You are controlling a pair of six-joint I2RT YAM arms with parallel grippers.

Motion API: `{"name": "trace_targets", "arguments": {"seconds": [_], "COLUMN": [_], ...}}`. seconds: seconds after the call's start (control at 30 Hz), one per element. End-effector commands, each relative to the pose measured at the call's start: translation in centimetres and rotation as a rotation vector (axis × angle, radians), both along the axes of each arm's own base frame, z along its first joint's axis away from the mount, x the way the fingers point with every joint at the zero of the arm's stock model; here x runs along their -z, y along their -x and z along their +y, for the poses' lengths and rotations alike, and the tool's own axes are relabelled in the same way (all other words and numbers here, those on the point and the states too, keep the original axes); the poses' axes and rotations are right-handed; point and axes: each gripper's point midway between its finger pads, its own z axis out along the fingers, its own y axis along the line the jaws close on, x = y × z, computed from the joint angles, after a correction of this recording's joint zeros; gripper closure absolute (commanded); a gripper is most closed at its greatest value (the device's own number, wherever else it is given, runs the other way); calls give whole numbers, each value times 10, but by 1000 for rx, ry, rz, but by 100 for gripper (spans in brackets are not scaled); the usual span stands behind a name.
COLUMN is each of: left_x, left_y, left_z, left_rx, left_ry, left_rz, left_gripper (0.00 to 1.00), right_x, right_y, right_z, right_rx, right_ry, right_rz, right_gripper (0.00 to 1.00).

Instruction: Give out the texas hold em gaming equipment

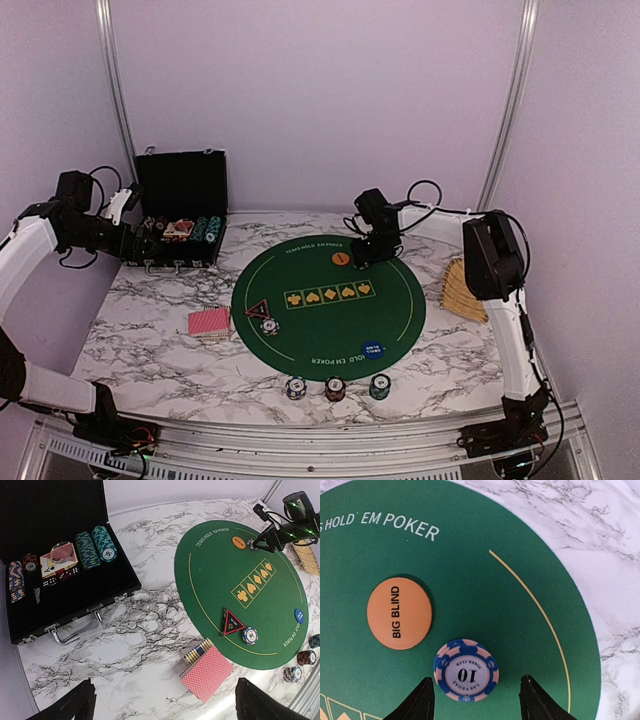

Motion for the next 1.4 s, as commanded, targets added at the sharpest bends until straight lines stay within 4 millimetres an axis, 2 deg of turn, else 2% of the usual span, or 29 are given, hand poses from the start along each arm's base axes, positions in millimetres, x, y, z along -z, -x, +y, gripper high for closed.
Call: {"name": "trace_targets", "arguments": {"seconds": [0.0,0.07,0.2,0.33,0.5,0.57,0.7,0.83,1.0,1.37], "left_x": [-15,-15,-16,-15,-17,-18,-20,-22,-21,-21], "left_y": [5,6,7,7,5,5,5,5,6,8], "left_z": [-2,-1,-1,-1,-2,-2,-2,-2,-1,-2], "left_rx": [15,15,17,19,18,18,14,12,10,15], "left_ry": [-3,-4,-11,-10,-5,-2,1,3,-2,1], "left_rz": [-30,-31,-36,-34,-35,-38,-41,-44,-44,-45], "left_gripper": [1,1,1,1,1,1,1,1,1,1], "right_x": [-67,-80,-94,-94,-86,-83,-83,-72,-56,-31], "right_y": [15,35,98,179,274,303,344,363,375,375], "right_z": [20,34,72,108,138,147,165,173,180,180], "right_rx": [-47,-95,-242,-414,-595,-659,-772,-826,-874,-893], "right_ry": [0,13,2,1,-28,-25,-19,-24,-24,34], "right_rz": [-122,-140,-123,-69,31,54,60,113,159,190], "right_gripper": [42,42,39,34,23,18,11,12,15,20]}}
